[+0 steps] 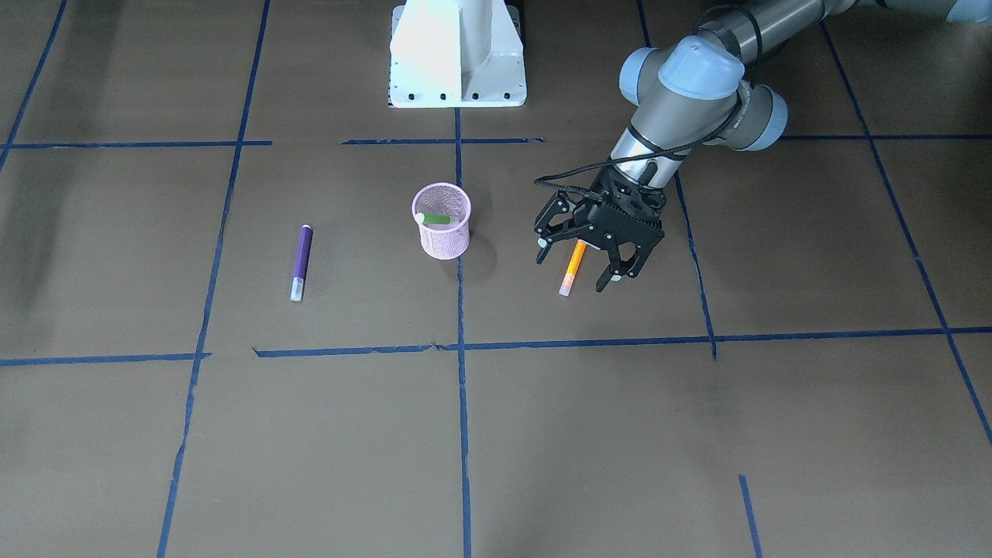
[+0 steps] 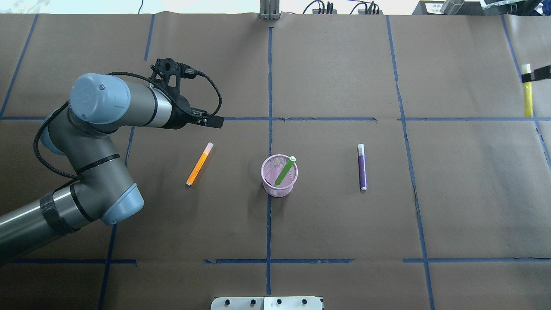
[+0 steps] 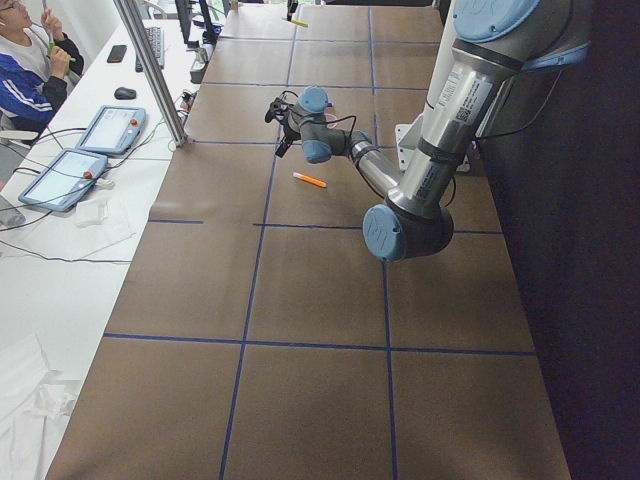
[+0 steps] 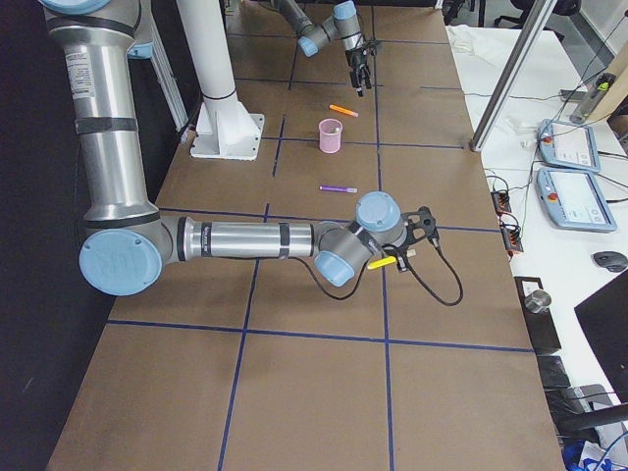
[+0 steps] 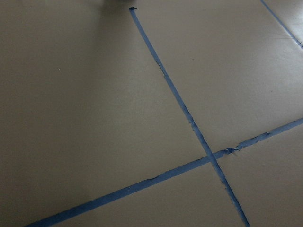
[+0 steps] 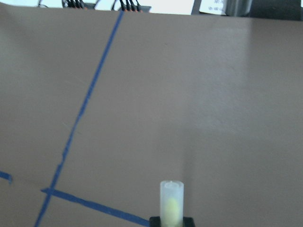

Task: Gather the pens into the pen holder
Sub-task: 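Carry the yellow highlighter to the cup with right gripper while left moves over orange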

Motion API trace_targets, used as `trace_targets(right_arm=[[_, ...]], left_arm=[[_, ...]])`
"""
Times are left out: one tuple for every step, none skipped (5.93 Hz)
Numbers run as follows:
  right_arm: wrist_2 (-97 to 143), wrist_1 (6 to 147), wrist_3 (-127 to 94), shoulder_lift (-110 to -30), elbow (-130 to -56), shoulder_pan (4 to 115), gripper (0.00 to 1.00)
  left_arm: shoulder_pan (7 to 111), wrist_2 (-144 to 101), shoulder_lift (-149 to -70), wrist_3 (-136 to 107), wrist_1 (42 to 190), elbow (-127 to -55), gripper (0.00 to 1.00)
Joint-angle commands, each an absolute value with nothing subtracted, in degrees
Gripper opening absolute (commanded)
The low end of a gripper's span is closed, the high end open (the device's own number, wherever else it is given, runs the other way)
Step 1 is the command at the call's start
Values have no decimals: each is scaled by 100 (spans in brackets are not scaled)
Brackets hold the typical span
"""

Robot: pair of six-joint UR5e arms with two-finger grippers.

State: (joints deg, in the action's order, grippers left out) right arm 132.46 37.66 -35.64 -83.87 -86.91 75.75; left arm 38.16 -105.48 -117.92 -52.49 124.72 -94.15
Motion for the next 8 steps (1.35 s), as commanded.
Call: trace_targets(right_arm=[[12152, 3340, -4199, -8341, -9584, 6789, 0], [11685, 3349, -5002, -7993, -9893, 6394, 0], [10654, 3349, -5567, -7598, -10157, 5563, 0], [9295, 3366, -5581, -7481, -10465, 4476, 0], [8281, 3392, -5581, -7227, -10494, 3708, 0], [7540, 3375, -5581, -7059, -10485, 3204, 0], [6732, 3410, -5520, -6736, -10424, 2547, 0], [6645, 3419, -5520, -6680, -10433, 2392, 0]], left_arm=[[3736, -10757, -11804, -5177, 11973, -9396, 98], [3709, -10758, -11795, -5090, 11962, -9387, 98], [3700, -10749, -11786, -5080, 11962, -9378, 98], [3691, -10749, -11804, -5080, 11971, -9334, 98], [3683, -10749, -11804, -5080, 11971, -9334, 98], [3665, -10749, -11812, -5080, 11971, -9334, 98], [3665, -10749, -11812, -5080, 11979, -9334, 98], [3665, -10749, -11812, -5080, 11979, -9317, 98]])
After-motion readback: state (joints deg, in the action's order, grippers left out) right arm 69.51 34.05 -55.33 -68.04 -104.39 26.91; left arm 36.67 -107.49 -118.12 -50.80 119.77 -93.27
